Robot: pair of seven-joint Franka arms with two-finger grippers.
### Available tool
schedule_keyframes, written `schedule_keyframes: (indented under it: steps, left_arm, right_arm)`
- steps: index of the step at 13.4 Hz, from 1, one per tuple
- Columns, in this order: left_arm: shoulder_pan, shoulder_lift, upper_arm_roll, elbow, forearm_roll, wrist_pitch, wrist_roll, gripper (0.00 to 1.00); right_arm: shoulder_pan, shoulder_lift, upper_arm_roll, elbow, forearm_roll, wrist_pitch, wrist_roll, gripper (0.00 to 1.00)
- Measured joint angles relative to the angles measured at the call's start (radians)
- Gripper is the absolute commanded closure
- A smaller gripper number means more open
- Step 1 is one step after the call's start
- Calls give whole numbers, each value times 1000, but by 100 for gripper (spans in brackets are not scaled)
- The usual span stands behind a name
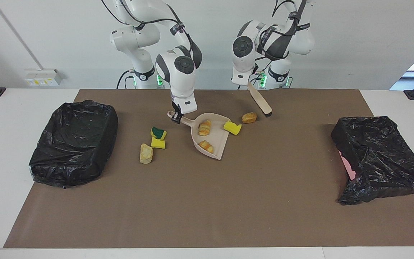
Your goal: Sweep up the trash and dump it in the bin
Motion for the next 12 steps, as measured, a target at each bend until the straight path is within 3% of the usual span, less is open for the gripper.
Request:
schedule_keyframes:
  steps: [4, 7, 9, 12]
  left_arm:
    - [-1, -3, 0, -90, -116, 215, -68, 100]
    - [-3, 28, 0, -103, -139, 391, -62, 100]
    - [-8, 58, -2, -101, -140, 468, 8, 100]
    - [-27, 64, -3, -100, -140, 484, 205, 100]
  right_arm:
    - [0, 0, 0, 0, 0, 0, 0, 100]
    - [0, 0, 0, 0, 0, 0, 0, 100]
    - [0, 0, 0, 0, 0, 0, 0, 100]
    - [0, 0, 0, 0, -1, 0, 0, 100]
